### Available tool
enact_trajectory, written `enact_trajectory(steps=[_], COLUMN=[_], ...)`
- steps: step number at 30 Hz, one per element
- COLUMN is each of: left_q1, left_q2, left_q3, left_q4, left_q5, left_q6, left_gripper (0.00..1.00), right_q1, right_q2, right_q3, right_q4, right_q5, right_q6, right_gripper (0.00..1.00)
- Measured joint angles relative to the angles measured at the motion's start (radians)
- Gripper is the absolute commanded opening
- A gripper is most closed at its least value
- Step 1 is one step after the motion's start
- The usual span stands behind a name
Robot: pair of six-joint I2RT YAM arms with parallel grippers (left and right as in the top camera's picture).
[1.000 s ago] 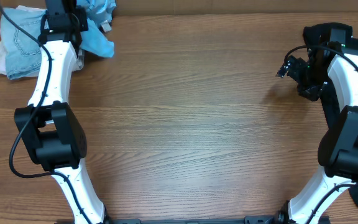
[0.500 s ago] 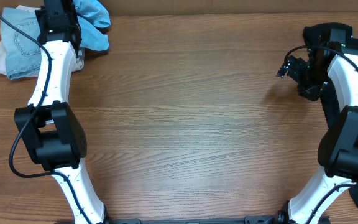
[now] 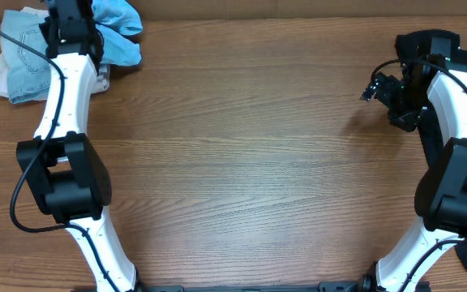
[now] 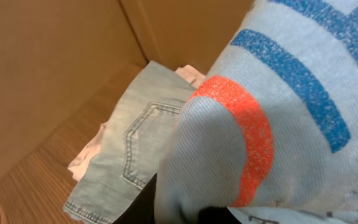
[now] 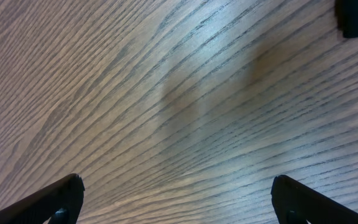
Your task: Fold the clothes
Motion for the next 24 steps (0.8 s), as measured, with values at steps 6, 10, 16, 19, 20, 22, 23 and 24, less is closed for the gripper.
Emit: enact_trajectory(steps=[6, 10, 16, 19, 20, 22, 23, 24], left_q1=[0.075, 0.121, 0.164, 0.183, 0.190, 0.206, 0.217, 0.226], left_q2=[0.000, 0.005, 0.064, 0.108, 0.123, 0.155, 0.169, 0.180], left_q3=[0.000, 0.000, 0.011, 0.011, 0.011, 0.011, 0.011, 0.011], left_q4=[-0.005, -0.005, 0.006, 0.037, 0.050, 0.074, 0.084, 0.090], left_q5=[0.063, 0.120, 0.166, 0.174, 0.177, 0.179, 0.179, 0.178], left_q6=[-0.024, -0.027, -0.027, -0.023, -0.019, -0.004, 0.005, 0.019], left_gripper=[0.18, 0.18, 0.18, 0.22, 0.23, 0.30, 0.43, 0.60], right_q1=[0.000, 0.000, 0.000, 0.000, 0.000, 0.000, 0.000, 0.000], right_q2=[0.000, 0.000, 0.000, 0.000, 0.000, 0.000, 0.000, 0.000], right_q3=[0.000, 0.000, 0.000, 0.000, 0.000, 0.000, 0.000, 0.000], right_q4=[0.000, 0.000, 0.000, 0.000, 0.000, 0.000, 0.000, 0.000], right_q5=[0.000, 0.000, 0.000, 0.000, 0.000, 0.000, 0.000, 0.000], right_q6=[0.000, 0.000, 0.000, 0.000, 0.000, 0.000, 0.000, 0.000], right_gripper=[1.00, 1.00, 1.00, 1.00, 1.00, 1.00, 1.00, 1.00])
